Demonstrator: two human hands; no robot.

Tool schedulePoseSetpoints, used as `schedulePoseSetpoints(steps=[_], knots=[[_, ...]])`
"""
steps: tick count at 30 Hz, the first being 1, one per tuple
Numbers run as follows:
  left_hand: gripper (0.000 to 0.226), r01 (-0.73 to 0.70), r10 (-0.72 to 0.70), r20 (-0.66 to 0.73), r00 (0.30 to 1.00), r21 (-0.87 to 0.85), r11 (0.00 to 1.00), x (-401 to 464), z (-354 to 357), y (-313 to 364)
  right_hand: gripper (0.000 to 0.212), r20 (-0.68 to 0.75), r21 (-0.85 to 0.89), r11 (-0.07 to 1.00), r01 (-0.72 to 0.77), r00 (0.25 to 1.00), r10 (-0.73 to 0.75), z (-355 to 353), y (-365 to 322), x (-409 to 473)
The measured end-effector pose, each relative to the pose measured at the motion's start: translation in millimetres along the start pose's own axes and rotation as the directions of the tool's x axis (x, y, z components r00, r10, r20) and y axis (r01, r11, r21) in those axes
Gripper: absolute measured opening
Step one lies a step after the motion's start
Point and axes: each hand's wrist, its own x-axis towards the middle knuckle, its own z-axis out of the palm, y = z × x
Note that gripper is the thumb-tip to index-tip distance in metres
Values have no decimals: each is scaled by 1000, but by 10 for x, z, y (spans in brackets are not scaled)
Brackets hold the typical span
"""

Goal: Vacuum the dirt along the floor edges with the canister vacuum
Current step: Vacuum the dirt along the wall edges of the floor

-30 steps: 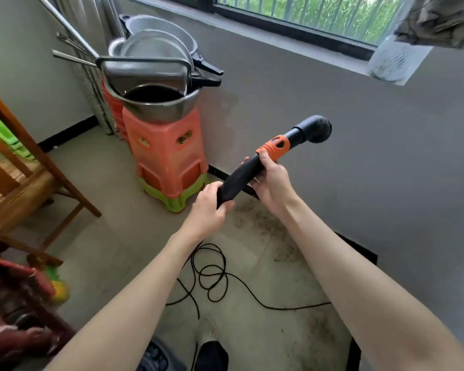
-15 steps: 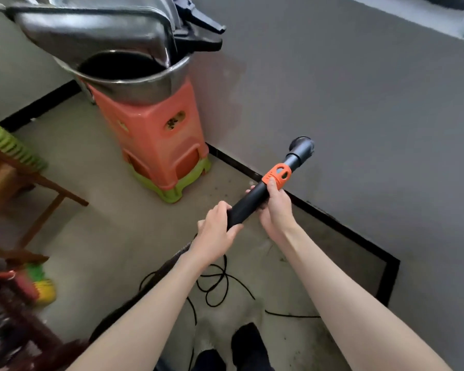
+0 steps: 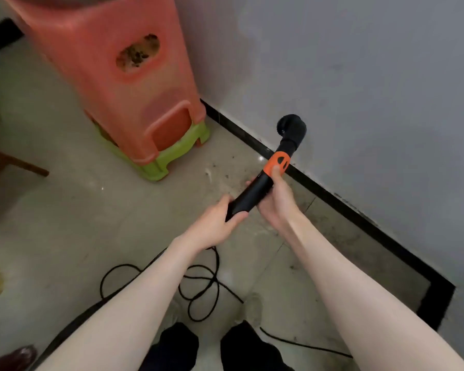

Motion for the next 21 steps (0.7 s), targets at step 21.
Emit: schedulePoseSetpoints(steps=[21], knots=[[38, -47, 89, -147, 985, 269, 962, 2788, 1622, -2525, 59, 86, -115, 990, 76, 994, -67, -917, 1563, 3692]])
